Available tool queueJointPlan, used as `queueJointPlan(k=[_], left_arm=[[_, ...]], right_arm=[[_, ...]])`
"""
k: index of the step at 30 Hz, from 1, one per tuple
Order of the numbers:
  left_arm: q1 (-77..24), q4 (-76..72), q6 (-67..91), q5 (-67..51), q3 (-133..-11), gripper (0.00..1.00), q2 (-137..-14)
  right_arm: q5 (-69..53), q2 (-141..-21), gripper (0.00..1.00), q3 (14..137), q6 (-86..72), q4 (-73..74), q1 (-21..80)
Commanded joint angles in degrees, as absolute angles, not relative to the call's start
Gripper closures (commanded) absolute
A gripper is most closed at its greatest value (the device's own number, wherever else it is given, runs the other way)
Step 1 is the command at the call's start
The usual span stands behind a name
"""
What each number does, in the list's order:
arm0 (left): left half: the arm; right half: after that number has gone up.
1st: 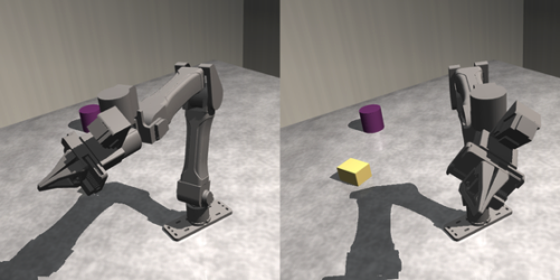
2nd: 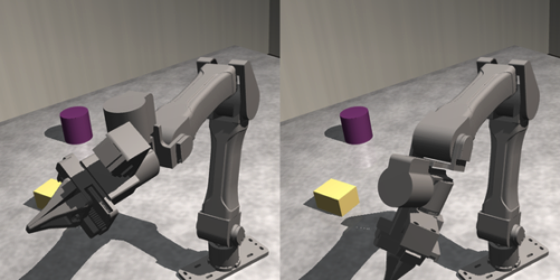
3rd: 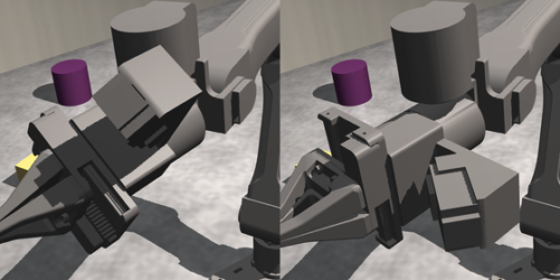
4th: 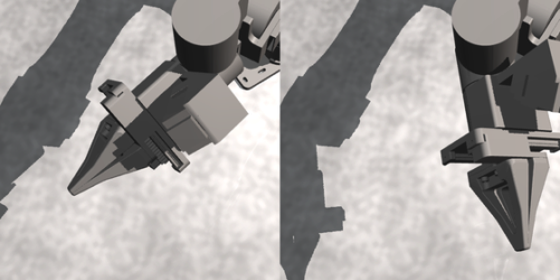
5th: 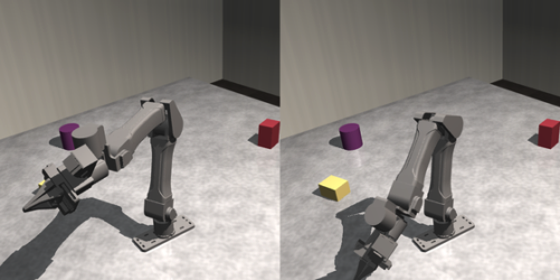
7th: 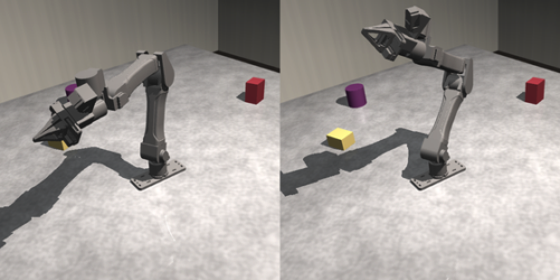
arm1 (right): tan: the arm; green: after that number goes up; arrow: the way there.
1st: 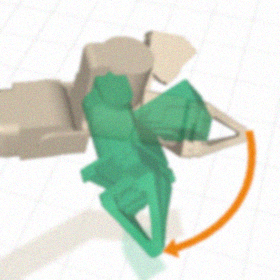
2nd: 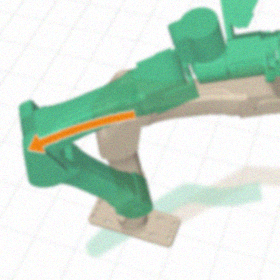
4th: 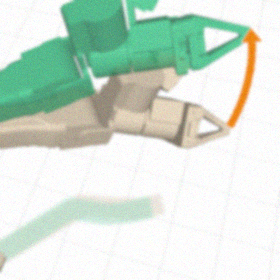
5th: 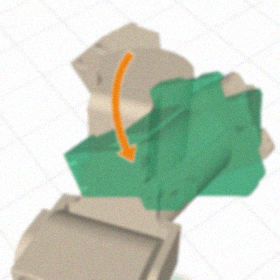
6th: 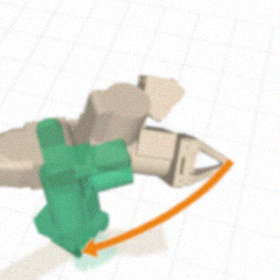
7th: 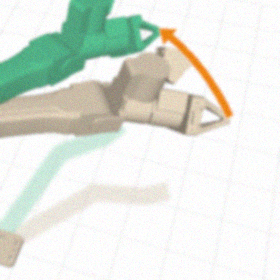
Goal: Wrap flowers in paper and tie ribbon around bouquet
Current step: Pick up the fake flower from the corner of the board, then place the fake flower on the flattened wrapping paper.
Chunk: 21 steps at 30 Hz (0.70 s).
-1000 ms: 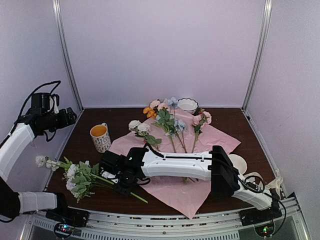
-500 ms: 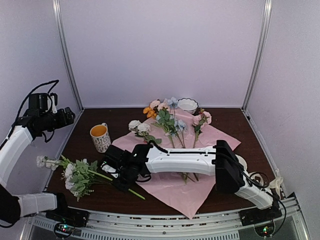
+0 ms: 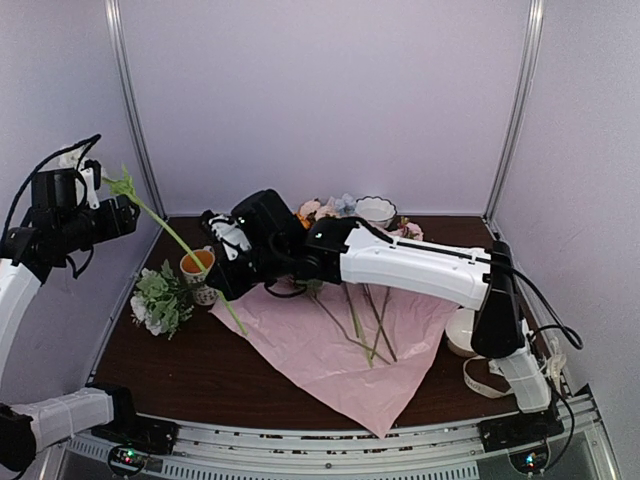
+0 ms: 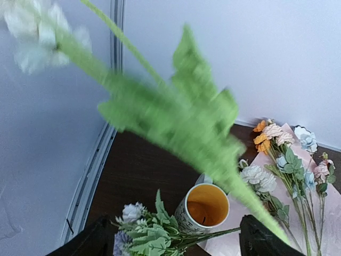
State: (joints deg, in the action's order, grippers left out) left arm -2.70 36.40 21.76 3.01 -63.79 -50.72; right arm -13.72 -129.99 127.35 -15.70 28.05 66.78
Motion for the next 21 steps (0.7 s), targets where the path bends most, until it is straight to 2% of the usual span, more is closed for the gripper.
queueJointPlan(k=[1, 9, 14, 21], left_arm=[[-3.7, 39.1, 22.5, 5.3, -65.1, 0.16, -50.7], [-4.2, 39.4, 27.1, 5.2, -60.6, 0.17, -50.0], [-6.1, 38.4, 33.7, 4.9, -54.2, 0.14, -51.8], [-17.3, 31.1, 50.6, 14.5, -40.9, 0.07, -50.6]], right_arm=[[-17.9, -126.3, 1.00, 125.4, -21.3, 19.9, 64.8], [-15.8, -115.4, 1.00, 108.9, -28.1, 7.7, 60.1], [-11.7, -107.9, 1.00, 98.4, -28.5, 8.9, 53.7], [-2.1, -97.2, 1.00, 79.1, -28.5, 11.0, 42.7]])
